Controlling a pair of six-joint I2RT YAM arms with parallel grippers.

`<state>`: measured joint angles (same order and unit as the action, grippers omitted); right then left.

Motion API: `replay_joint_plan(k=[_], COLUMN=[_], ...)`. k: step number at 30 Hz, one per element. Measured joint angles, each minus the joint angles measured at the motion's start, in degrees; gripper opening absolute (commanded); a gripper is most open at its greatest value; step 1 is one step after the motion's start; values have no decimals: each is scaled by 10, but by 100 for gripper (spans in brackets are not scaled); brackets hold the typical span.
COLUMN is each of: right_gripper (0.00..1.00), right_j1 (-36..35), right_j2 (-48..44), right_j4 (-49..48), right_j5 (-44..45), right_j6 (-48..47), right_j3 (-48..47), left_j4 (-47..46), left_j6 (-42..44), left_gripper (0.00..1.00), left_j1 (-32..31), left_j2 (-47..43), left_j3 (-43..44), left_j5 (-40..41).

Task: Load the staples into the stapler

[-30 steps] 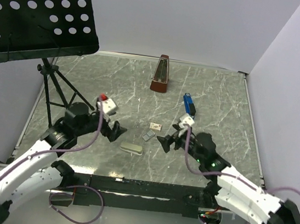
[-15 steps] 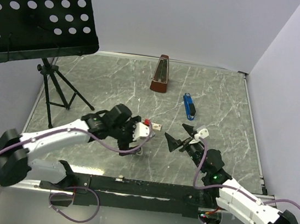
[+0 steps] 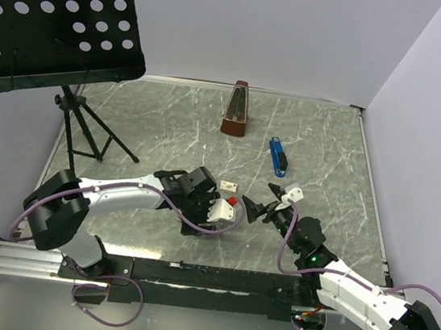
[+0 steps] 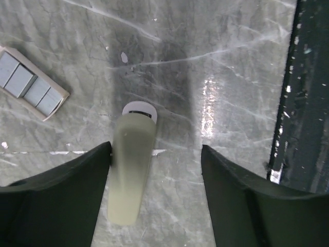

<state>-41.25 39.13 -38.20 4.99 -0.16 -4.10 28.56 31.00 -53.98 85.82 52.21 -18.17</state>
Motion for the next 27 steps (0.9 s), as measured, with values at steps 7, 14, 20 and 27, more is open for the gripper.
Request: replay_joint_plan(k=[7, 14, 20, 27], right_gripper=[100, 100, 100, 100], right_j1=[0, 0, 0, 0], right_j2=[6, 10, 16, 9], right_j4=[0, 1, 1, 7], right_j5=[0, -1, -3, -19], right_j6=[-5, -8, -8, -5], right_j3=[0, -1, -1, -8], left_j4=[-18, -24, -25, -28], left_j6=[3, 5, 10, -5], left_gripper=[64, 48, 15, 1], left_j1=[-9, -10, -10, -10], left_j2=[25, 44, 46, 11], left_j3=[4, 7, 10, 8], left_j5=[14, 17, 20, 20])
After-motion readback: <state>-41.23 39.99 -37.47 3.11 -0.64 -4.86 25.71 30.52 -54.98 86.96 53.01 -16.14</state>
